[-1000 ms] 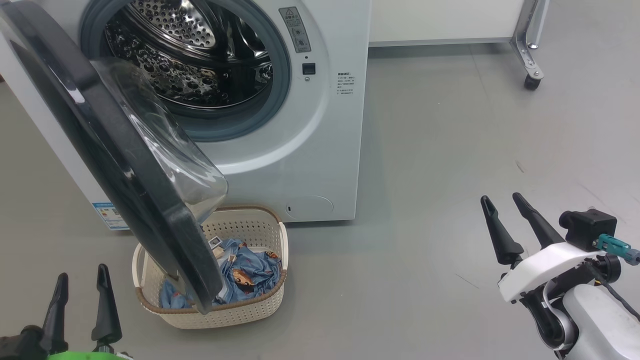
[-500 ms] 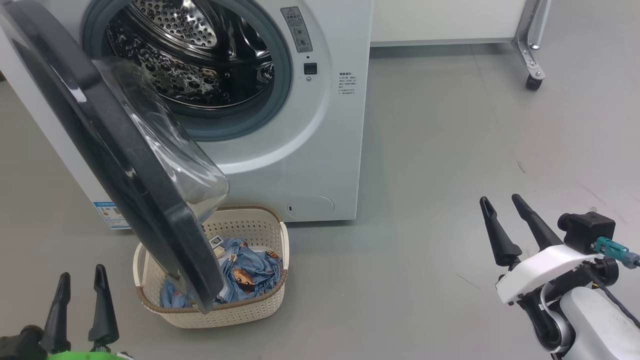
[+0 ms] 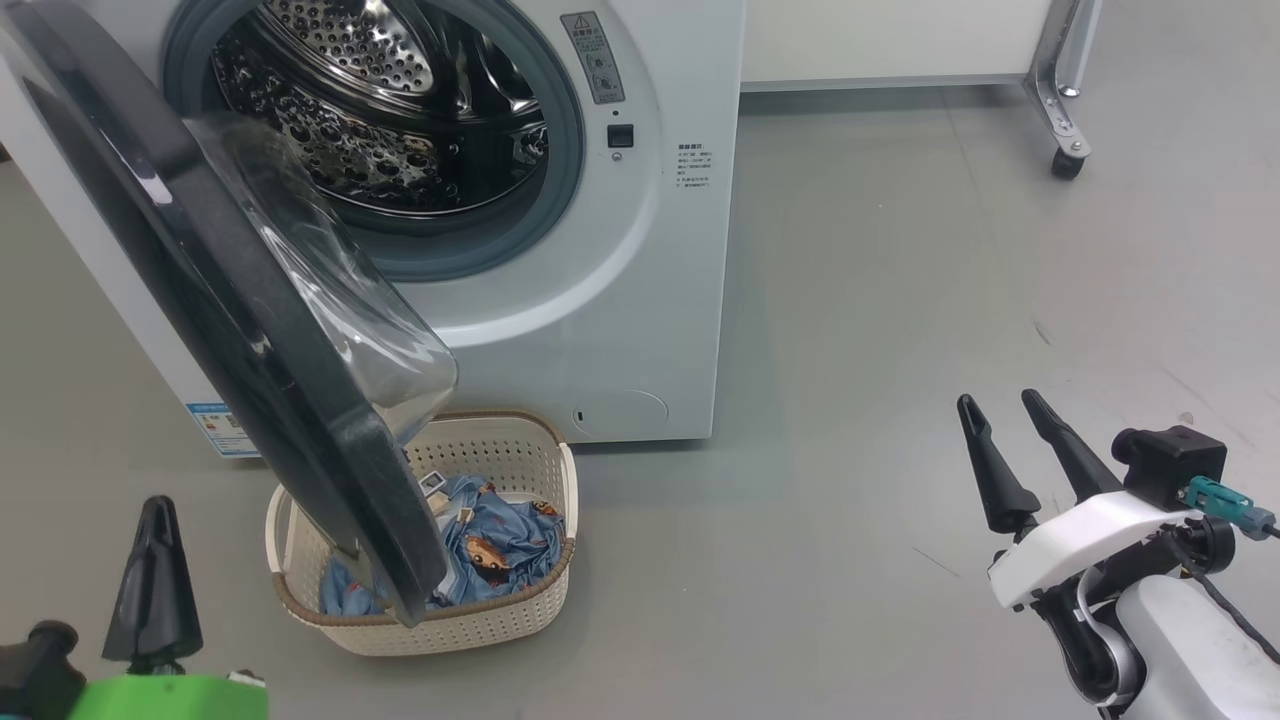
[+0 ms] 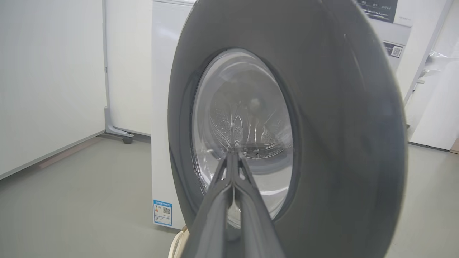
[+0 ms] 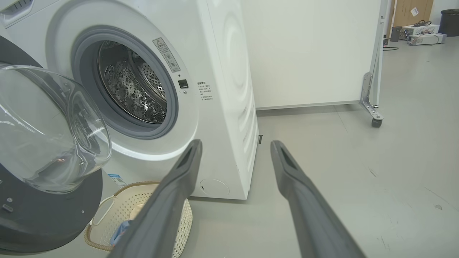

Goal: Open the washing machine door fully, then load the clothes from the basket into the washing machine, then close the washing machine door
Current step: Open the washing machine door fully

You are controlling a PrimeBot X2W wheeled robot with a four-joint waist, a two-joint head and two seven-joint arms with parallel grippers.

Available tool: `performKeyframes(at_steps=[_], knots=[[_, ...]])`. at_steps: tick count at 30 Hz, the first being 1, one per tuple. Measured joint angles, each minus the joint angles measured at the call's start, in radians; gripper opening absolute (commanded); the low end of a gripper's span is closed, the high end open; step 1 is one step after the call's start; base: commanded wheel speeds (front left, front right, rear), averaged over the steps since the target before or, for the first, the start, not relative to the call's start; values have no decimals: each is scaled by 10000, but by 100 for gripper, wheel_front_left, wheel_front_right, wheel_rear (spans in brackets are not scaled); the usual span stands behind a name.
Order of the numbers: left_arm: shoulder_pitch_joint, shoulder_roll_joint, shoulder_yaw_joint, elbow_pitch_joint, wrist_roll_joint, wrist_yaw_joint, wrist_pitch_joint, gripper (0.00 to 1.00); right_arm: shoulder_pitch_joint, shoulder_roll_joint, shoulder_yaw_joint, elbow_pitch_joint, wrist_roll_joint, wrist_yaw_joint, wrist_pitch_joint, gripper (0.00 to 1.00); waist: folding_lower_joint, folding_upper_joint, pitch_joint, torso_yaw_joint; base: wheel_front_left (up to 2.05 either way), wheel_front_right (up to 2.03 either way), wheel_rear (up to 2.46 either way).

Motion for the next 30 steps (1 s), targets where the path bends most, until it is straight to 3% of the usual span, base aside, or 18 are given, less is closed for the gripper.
performKeyframes(at_steps=[11,30], knots=[[-840,-21,-15,-1542,44,0,-2,0,24,150,-111,44,-142,12,0,100,0,0,-52,8,0,0,0],[-1096,8,-1795,-3379,100,0,416,0,35,443,88,125,-280,65,0,100,0,0,-138,-484,0,0,0]])
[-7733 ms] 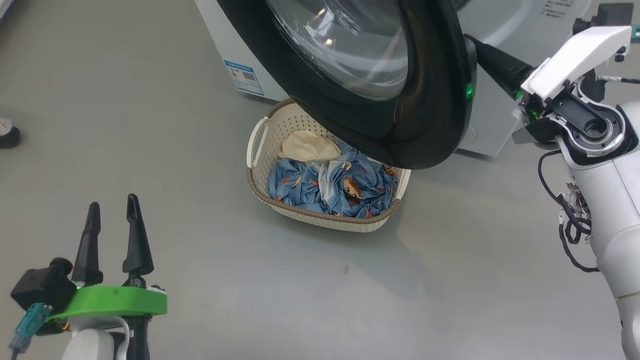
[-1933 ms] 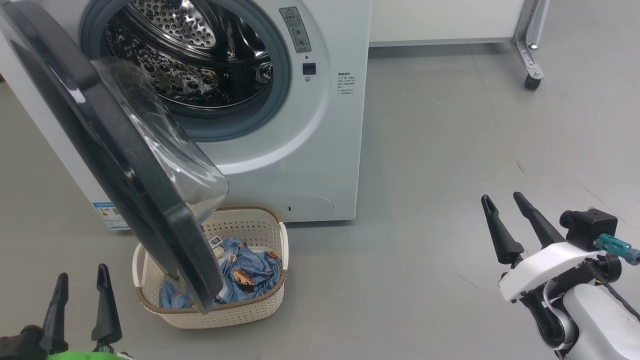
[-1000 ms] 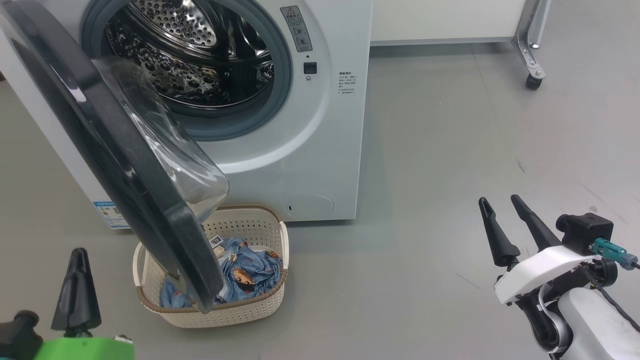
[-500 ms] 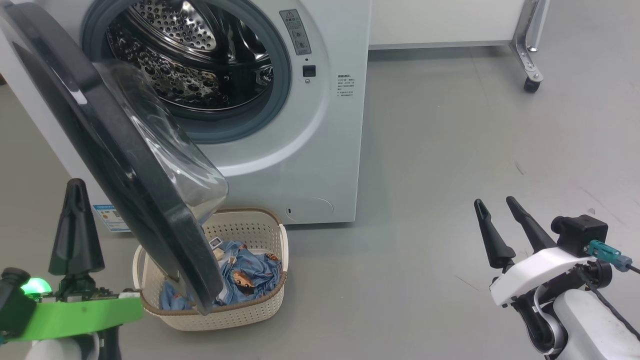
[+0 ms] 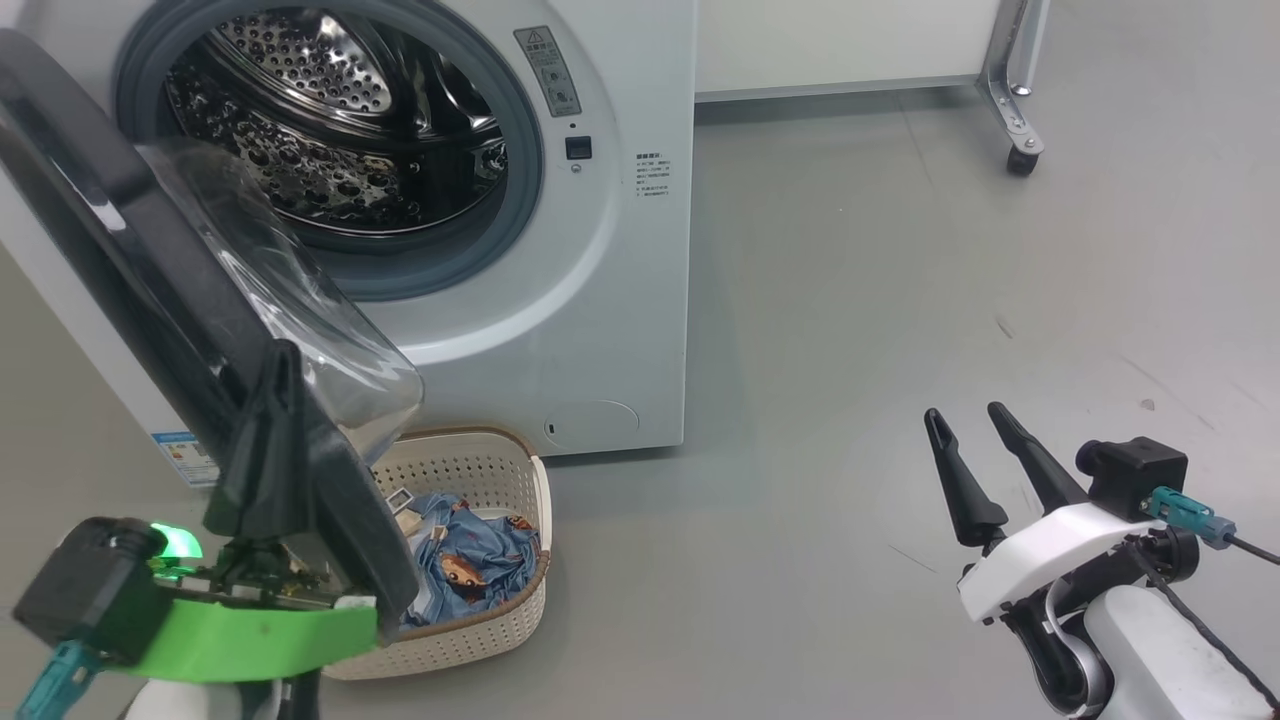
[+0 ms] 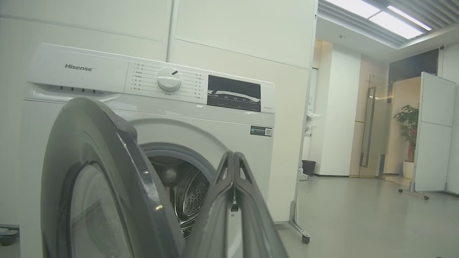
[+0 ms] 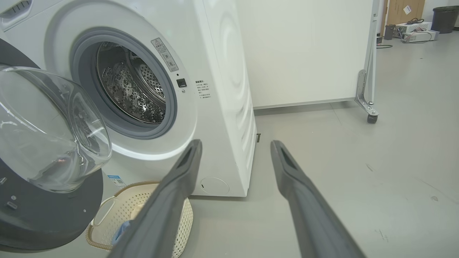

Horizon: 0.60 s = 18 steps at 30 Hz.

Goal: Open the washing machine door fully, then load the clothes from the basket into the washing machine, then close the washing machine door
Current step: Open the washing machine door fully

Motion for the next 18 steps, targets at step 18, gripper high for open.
performKeyframes(at_steps=[18], knots=[[548,-339,-1122,1279,-658,0,1003,0,-12,75,111,-40,0,0,0,100,0,0,322,-797,0,0,0]])
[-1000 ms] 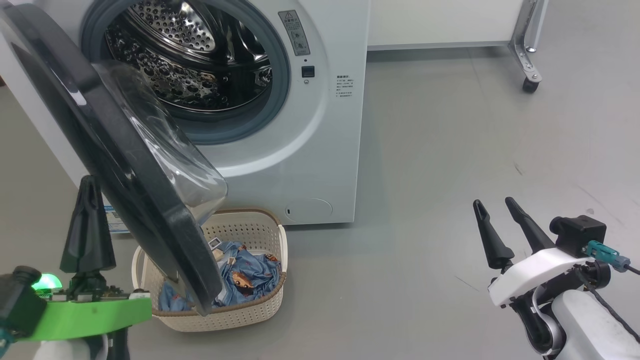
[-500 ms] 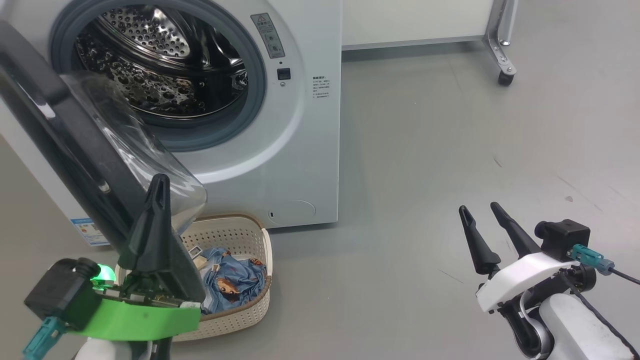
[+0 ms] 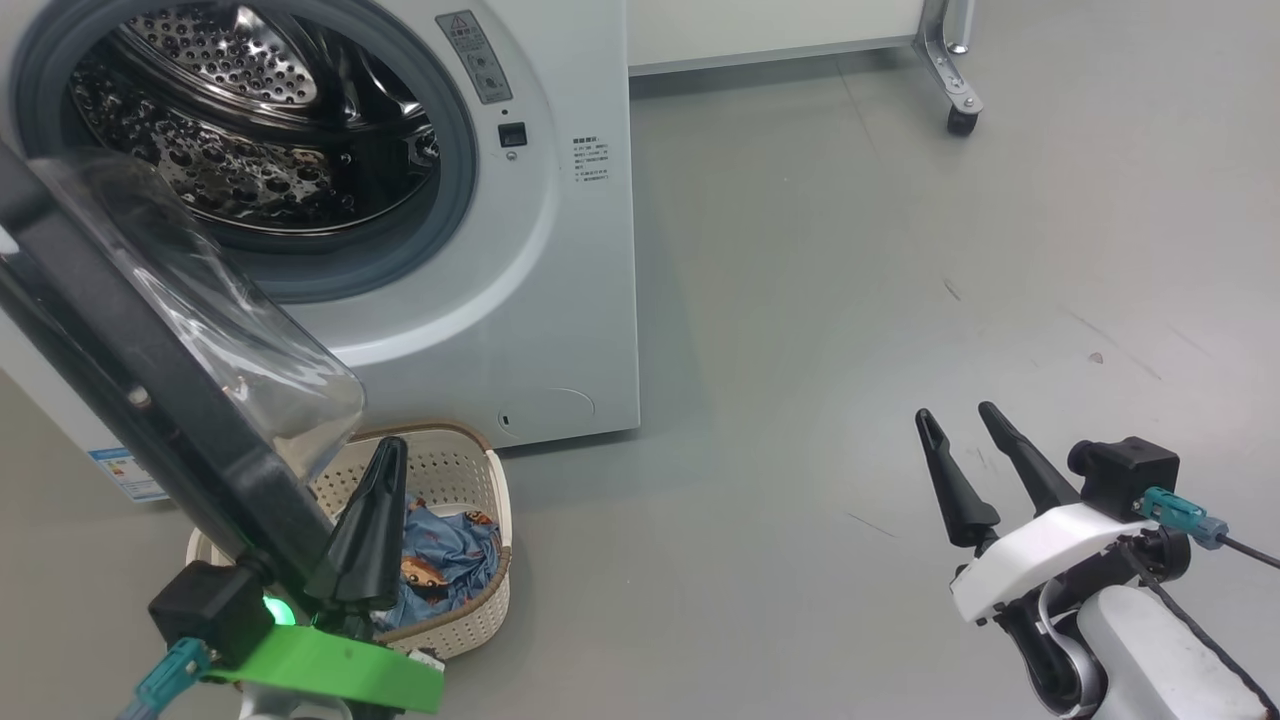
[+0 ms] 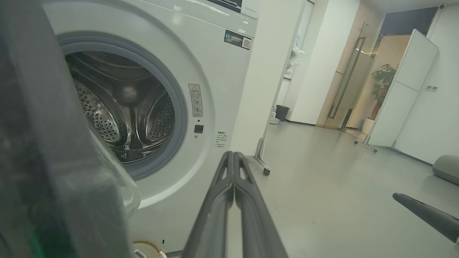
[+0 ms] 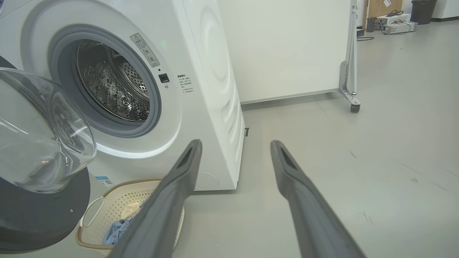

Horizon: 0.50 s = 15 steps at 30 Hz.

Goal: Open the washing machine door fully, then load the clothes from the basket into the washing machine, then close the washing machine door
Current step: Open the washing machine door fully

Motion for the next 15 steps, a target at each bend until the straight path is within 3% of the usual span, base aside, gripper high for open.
performKeyframes(at_steps=[15], knots=[[-16,-36,629,1289,-345,119,94,0,-3,-4,-146,-8,0,0,0,100,0,0,146,-43,0,0,0]])
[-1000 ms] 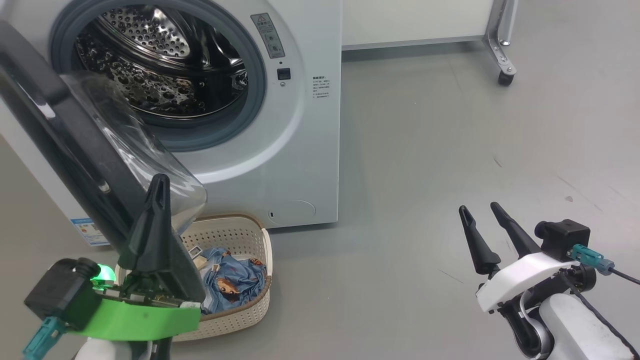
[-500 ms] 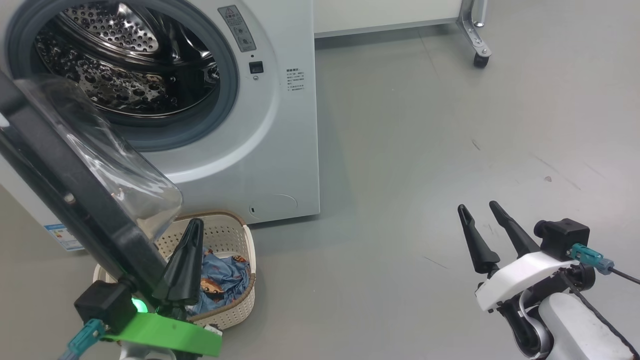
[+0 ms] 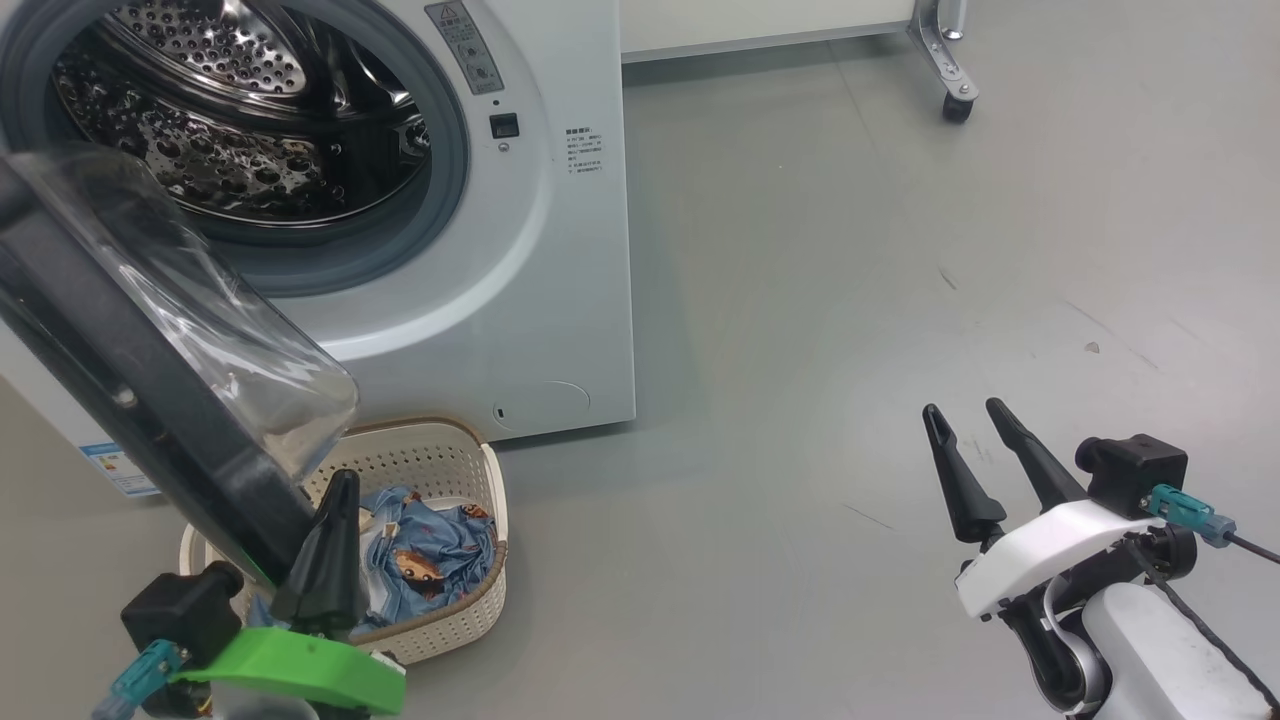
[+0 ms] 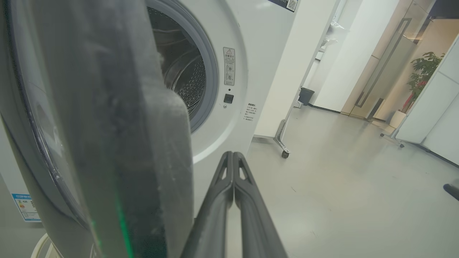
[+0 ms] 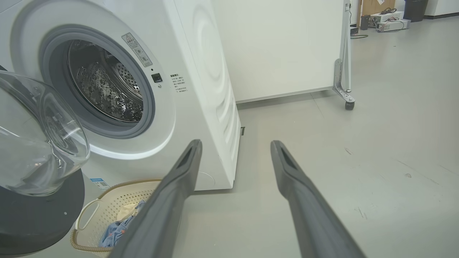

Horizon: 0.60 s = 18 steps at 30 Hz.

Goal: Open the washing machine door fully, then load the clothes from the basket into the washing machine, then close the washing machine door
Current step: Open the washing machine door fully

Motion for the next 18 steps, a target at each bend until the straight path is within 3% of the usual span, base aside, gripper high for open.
performKeyframes(at_steps=[4,18], knots=[[-7,6,128,224,0,176,2,0,-3,4,8,-10,0,0,0,100,0,0,0,46,0,0,0],[-61,-19,148,656,-61,176,67,0,2,-13,-280,-52,0,0,0,100,0,0,-56,666,0,0,0]])
